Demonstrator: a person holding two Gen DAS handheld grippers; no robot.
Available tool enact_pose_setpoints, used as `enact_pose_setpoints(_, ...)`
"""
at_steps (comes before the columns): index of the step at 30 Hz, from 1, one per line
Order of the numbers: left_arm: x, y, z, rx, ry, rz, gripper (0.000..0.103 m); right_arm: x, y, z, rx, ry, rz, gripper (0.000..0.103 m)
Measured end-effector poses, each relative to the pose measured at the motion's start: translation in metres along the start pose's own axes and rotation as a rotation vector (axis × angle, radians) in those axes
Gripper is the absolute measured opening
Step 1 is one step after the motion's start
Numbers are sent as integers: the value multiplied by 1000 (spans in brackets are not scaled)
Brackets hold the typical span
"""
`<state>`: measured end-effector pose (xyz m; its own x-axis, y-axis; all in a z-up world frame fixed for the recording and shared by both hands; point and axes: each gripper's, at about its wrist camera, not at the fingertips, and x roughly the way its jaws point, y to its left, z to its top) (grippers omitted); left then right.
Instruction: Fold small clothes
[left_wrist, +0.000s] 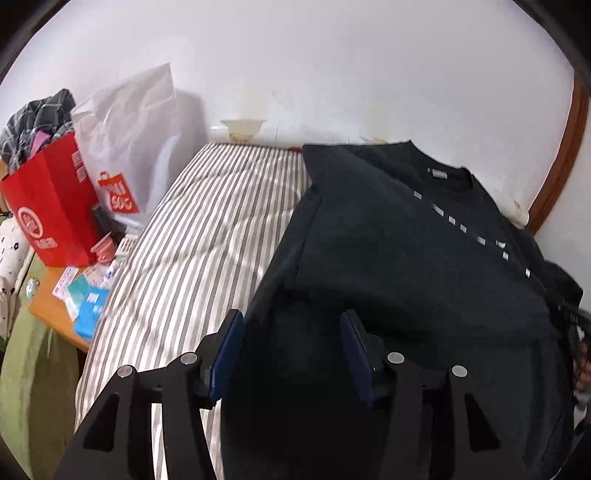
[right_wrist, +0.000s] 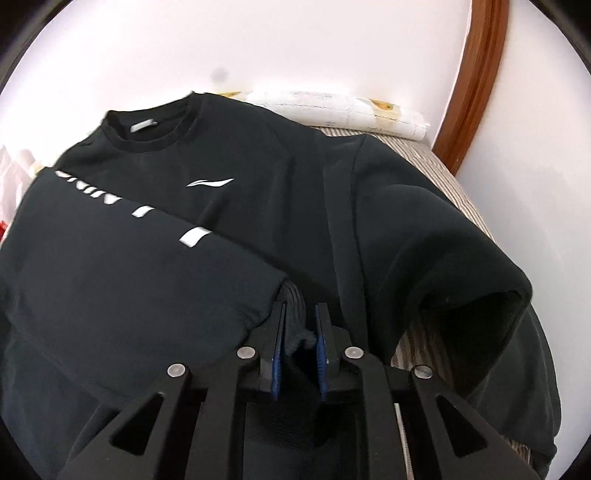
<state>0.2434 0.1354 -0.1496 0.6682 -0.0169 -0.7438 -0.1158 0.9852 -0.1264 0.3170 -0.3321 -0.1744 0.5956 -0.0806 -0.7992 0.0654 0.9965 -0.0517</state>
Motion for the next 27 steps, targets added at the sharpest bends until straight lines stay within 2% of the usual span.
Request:
enact_pose_setpoints(3,15,-4,16,9,-11,3,52,-19,-3,-7,17,-25,43,23)
enact_pose_setpoints(5,31,-7,22,23,3,53,52,-34,-10,-12,41,-59,79,29)
enact_pose_setpoints(6,38,-7,22,25,14,76,52,-43,-15,-16,57,-81,89,36)
enact_pose_setpoints(7,44,-6,21,25,29,87,52,-49,-21,-19,72,-99,88,41)
enact_pose_setpoints(8,52,-5,19,24,54,97,52,-57,-28,-24,89,-118,80,42)
enact_pose_setpoints(10,63,-4,14,19,94,108,54,-71,-45,-34,106,-152,47,45)
enact_pose_setpoints(13,60,-5,12,21,86,111,54,-86,-80,-54,135,-175,-63,60)
enact_pose_setpoints(16,56,-6,11,11,95,99,53,-91,-118,-74,171,-157,-165,68)
enact_pose_setpoints(20,45,-17,4,23,98,82,55,-89,-163,-104,240,-119,-239,70)
enact_pose_setpoints(23,39,-20,-1,30,94,78,58,-83,-192,-129,301,-71,-222,71)
enact_pose_setpoints(27,30,-27,-10,37,97,85,58,-76,-214,-146,335,-57,-206,72)
